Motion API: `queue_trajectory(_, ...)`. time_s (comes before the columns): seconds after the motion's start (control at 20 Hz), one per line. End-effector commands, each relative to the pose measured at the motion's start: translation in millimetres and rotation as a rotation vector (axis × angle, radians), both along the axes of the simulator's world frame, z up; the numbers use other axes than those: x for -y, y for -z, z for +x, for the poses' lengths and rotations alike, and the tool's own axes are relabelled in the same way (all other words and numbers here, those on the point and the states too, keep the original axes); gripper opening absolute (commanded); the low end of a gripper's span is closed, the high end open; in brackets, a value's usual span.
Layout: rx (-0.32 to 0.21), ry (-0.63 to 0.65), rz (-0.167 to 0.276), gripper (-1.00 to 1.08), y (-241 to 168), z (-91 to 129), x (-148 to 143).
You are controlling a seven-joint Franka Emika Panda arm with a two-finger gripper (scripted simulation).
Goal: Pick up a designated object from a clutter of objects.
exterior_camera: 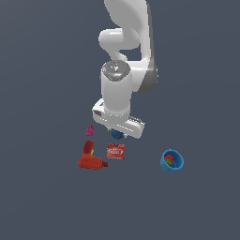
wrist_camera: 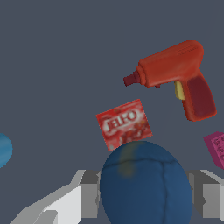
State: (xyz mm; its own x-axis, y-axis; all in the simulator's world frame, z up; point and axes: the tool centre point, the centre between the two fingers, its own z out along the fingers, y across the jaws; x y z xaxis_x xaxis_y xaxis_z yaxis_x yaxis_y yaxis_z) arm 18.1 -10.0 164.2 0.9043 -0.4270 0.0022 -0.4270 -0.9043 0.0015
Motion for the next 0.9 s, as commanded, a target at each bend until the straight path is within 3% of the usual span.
queue_trajectory(0.0, 0.0, 0.001, -0.001, -1.0, -24, 8, -20)
queue_trajectory(0.85, -0.001, 0.001, 0.0, -1.0, -157, 61, -141)
